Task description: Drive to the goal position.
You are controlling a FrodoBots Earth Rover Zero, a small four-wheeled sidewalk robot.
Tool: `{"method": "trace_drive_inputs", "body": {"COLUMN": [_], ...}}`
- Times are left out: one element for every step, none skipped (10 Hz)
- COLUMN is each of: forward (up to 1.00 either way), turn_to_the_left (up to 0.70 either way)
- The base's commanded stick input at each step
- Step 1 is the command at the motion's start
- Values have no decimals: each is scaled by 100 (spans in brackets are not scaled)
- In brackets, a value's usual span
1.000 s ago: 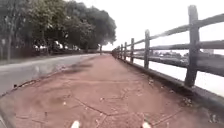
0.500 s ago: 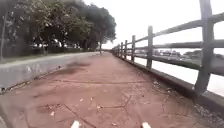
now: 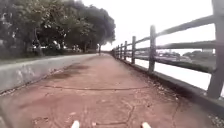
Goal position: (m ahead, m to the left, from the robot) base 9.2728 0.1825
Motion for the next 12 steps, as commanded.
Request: {"method": "trace_drive_inputs", "body": {"forward": [50, 50, 50, 50, 50, 50, 50, 50, 50, 50, 50, 50], "turn_to_the_left": [0, 0, 0, 0, 0, 0, 0, 0, 0, 0, 0, 0]}}
